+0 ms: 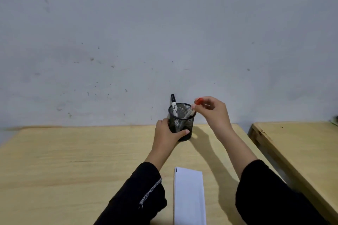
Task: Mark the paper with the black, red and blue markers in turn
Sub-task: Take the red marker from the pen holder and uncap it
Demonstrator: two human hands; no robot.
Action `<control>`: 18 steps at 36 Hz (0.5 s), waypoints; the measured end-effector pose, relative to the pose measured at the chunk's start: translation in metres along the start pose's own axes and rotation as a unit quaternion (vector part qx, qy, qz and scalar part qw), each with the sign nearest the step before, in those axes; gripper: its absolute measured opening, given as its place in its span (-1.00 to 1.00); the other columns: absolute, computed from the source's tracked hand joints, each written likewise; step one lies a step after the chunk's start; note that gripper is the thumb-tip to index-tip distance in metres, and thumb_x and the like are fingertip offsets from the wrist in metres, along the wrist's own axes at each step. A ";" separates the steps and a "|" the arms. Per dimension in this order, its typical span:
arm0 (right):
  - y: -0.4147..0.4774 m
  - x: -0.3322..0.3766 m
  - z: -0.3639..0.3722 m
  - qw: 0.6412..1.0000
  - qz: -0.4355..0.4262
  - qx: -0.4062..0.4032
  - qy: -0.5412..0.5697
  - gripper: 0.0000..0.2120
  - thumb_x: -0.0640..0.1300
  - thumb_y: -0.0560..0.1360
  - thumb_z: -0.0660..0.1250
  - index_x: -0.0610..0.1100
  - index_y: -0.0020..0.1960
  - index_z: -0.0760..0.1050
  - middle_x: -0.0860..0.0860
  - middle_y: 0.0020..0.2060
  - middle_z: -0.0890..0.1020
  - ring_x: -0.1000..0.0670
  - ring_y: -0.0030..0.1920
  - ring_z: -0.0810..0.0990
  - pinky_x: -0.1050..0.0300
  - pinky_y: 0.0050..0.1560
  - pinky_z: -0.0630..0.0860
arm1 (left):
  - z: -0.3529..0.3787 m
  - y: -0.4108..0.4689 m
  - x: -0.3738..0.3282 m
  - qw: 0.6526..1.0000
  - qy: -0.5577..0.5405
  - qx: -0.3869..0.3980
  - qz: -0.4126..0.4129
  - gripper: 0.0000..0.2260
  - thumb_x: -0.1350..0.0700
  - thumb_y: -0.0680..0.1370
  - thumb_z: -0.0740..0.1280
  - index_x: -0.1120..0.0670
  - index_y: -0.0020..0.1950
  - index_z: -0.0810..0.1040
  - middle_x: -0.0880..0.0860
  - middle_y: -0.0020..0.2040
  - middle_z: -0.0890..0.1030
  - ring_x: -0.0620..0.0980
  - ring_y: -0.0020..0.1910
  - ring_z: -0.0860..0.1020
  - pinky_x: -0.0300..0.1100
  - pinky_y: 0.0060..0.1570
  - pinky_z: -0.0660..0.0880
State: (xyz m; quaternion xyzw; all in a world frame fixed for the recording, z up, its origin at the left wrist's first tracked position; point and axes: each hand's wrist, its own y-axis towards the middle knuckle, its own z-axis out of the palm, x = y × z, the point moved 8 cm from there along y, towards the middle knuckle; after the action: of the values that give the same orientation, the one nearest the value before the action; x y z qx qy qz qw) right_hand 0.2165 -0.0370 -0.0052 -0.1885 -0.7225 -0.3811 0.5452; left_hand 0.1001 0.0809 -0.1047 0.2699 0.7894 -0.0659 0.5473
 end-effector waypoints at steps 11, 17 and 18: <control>-0.028 0.074 -0.028 0.990 -0.124 -0.050 0.039 -0.84 -0.30 0.45 0.37 -0.12 0.00 0.55 0.07 -0.11 0.62 0.28 -0.19 0.58 0.40 -0.11 0.49 | -0.041 -0.017 -0.044 0.997 -0.030 -0.065 0.019 -0.77 0.21 0.44 0.40 0.20 0.07 0.53 0.14 0.05 0.54 -0.04 -0.05 0.50 -0.39 -0.12 0.33; -0.053 0.087 -0.026 0.986 -0.154 -0.027 -0.061 -0.81 -0.27 0.45 0.37 -0.08 0.04 0.58 -0.04 -0.03 0.60 0.23 -0.19 0.56 0.28 -0.07 0.52 | -0.089 -0.047 -0.120 0.981 -0.118 -0.083 0.128 -0.89 0.22 0.50 0.34 0.15 0.01 0.59 0.03 -0.08 0.60 -0.15 -0.17 0.53 -0.56 -0.20 0.41; -0.058 0.086 -0.024 0.985 -0.153 -0.023 -0.074 -0.80 -0.28 0.45 0.37 -0.13 0.06 0.59 -0.06 -0.04 0.59 0.21 -0.19 0.56 0.28 -0.08 0.51 | -0.095 -0.054 -0.131 0.979 -0.124 -0.072 0.144 -0.92 0.20 0.51 0.34 0.12 -0.03 0.60 -0.02 -0.13 0.61 -0.14 -0.16 0.54 -0.54 -0.18 0.42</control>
State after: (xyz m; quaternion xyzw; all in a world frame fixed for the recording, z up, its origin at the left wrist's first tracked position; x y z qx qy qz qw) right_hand 0.1632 -0.1041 0.0579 -0.1159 -0.7723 -0.4614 0.4209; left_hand 0.0280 0.0263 0.0398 0.3302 0.6710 0.0375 0.6628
